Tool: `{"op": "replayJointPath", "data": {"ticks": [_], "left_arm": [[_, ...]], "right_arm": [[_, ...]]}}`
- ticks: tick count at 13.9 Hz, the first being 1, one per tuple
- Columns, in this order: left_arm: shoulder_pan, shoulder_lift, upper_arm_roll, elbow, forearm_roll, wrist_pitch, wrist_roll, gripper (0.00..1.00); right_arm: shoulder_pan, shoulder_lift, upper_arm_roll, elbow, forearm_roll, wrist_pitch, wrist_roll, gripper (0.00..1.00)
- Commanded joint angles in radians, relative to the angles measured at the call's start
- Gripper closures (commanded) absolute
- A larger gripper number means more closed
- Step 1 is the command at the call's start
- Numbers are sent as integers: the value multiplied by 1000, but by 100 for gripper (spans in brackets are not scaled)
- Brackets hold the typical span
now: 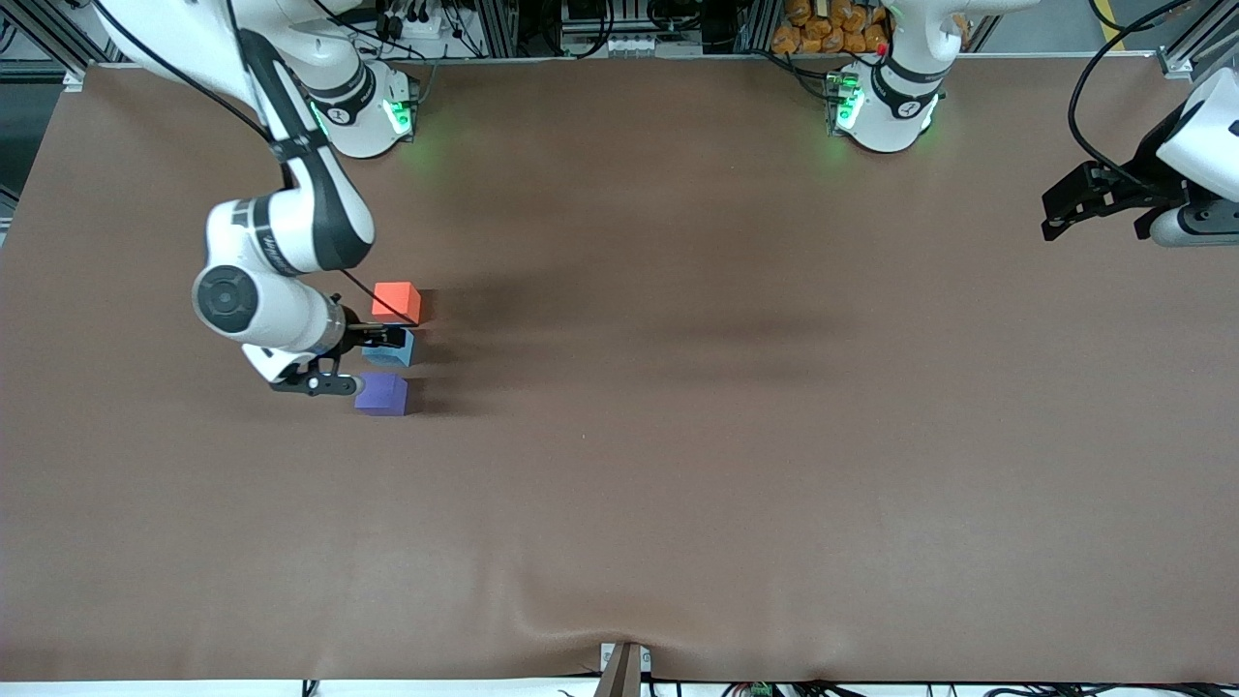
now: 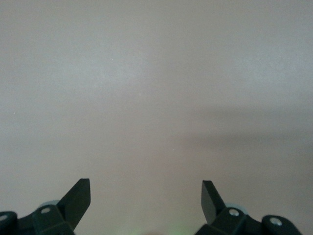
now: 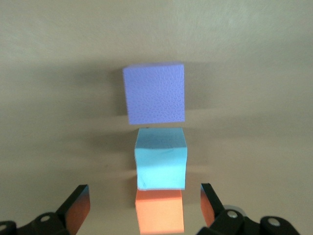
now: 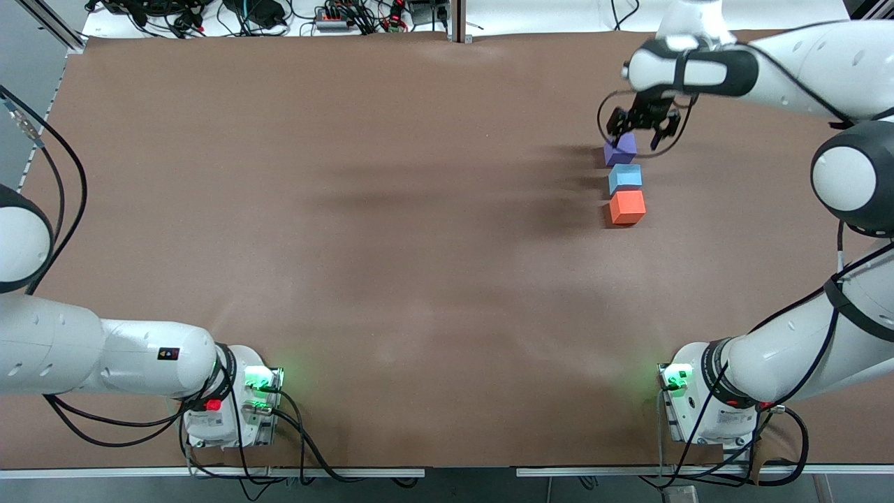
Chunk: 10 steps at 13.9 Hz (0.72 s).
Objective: Place blue block between orange and purple blocks
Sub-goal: 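Open the right gripper and raise it away from the cubes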
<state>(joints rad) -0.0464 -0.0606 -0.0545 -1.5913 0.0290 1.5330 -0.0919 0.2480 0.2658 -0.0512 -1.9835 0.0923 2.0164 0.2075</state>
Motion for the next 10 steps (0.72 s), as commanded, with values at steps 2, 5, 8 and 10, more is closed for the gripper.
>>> {"op": "replayJointPath", "data": {"ticks": [2, 5, 8, 10], "left_arm": [[14, 1, -5, 13, -18, -11, 18, 0], [14, 2, -5, 13, -18, -11, 17, 0], [14, 2, -5, 13, -18, -11, 17, 0], [14, 2, -5, 13, -18, -11, 15, 0]], "right_arm": [[-71, 4, 5, 240, 1, -253, -13, 0], [-119, 9, 5, 365, -2, -379, -20, 0], [-176, 9, 4, 449, -3, -426, -101, 0], [-206, 10, 4, 523, -14, -485, -123, 0]]}}
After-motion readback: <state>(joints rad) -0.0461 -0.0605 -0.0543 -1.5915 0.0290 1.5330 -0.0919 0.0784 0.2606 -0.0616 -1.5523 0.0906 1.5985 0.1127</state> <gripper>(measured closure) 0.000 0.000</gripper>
